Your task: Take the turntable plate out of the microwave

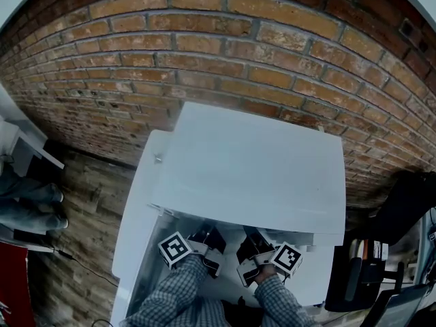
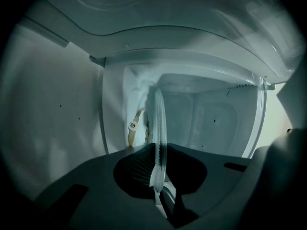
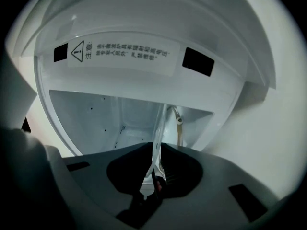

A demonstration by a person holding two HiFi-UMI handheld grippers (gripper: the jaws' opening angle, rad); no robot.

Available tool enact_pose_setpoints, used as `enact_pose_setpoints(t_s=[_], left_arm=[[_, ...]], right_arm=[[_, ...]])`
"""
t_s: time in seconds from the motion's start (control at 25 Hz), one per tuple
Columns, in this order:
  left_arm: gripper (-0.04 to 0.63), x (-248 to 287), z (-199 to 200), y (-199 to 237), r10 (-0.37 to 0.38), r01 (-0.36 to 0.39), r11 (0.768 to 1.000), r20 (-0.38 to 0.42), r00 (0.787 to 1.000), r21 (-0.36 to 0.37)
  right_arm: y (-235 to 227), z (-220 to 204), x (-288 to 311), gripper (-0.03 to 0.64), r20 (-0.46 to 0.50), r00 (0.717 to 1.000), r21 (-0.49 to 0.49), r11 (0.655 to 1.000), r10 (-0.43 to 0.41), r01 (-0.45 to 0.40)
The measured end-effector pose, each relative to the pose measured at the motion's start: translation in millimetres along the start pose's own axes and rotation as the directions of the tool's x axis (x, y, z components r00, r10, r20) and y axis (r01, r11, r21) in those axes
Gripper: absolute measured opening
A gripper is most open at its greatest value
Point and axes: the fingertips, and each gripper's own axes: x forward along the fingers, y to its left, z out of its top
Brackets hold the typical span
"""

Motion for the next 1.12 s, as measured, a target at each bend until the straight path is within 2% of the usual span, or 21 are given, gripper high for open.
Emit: enact_pose_setpoints(t_s=[0.12, 0.32, 0.48, 1.04, 1.12], left_arm=[[0.040, -2, 1, -1, -0.005, 0.005, 1.000, -0.017, 1.000, -0.007], [0.042, -5, -6, -7, -0.022, 0.023, 0.999, -0.039, 0.999, 0.031], [0.046, -17, -13, -4, -0.003, 0.005, 0.999, -0.047, 0.999, 0.039], [0.052, -54, -35, -26, -0.084, 0.086, 0.996, -0.090, 0.992, 0.018], [0.052, -59, -38, -28, -0.090, 0.092, 0.996, -0.099, 0.991, 0.018]], right_arm=[[0, -2, 1, 0.043, -0.005, 1.000, -0.008, 1.000, -0.011, 0.011], [1, -1, -3, 0.050, 0.005, 1.000, -0.016, 1.000, -0.008, 0.008], [1, 0, -10, 0.094, 0.012, 1.000, 0.001, 1.000, 0.007, -0.007], [-4, 16, -29, 0.092, 0.081, 0.994, 0.042, 0.996, 0.075, -0.079], [-3, 14, -33, 0.056, 0.087, 0.992, 0.060, 0.994, 0.088, -0.094]])
